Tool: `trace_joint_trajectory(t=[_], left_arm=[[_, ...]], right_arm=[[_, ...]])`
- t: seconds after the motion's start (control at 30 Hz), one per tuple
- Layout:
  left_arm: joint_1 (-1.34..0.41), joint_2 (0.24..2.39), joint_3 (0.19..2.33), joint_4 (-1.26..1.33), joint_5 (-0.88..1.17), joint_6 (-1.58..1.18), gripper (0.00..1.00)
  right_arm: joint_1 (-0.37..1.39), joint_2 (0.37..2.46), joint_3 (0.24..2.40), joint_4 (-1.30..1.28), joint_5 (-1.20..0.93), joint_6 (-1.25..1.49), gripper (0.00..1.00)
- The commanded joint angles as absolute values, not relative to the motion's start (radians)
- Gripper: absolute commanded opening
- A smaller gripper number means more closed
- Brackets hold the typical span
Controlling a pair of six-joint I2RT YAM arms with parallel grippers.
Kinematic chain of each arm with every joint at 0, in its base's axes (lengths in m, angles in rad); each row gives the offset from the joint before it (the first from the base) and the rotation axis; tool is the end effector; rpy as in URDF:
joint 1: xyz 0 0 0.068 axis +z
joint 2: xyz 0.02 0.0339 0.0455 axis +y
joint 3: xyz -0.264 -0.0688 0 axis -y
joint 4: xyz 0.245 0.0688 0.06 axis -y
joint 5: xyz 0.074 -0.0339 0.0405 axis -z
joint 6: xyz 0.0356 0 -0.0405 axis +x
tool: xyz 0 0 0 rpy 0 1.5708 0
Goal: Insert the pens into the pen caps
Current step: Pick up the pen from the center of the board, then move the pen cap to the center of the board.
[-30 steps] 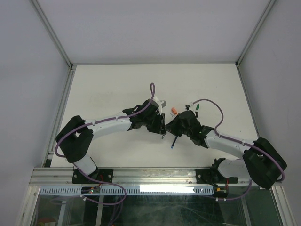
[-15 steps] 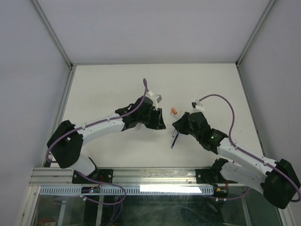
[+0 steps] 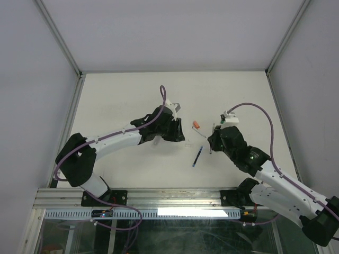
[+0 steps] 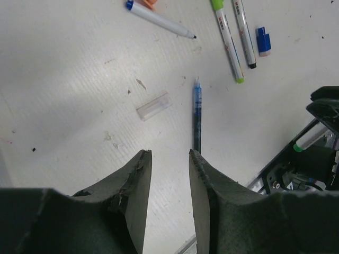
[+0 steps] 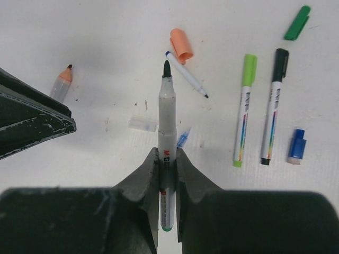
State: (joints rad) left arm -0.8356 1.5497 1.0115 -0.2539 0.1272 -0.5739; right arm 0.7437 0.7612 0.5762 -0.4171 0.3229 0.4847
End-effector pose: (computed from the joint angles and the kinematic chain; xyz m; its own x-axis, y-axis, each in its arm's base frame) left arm 0.2196 -0.2495 0.2256 -0.8328 0.1181 -0.5408 0.4088 0.7899 -0.4571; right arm 0.1324 0.1065 0.2485 -0.5783 0.0684 -0.8130 -0.2036 0.9529 0.2250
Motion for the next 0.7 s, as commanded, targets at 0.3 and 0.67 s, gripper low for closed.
trace_joint_trajectory(t=[0.3, 0.67], left_arm=[[-0.856, 1.835, 1.428, -0.264, 0.071, -0.466, 0.35], [-0.910, 2.120, 1.799, -0.302, 0.047, -0.443, 0.35]], right_arm=[[0.744, 0.590, 0.699, -0.540, 0.472, 0.546, 0.00], [0.744, 0.391, 0.763, -0.625, 0.536, 0.564, 0.00]])
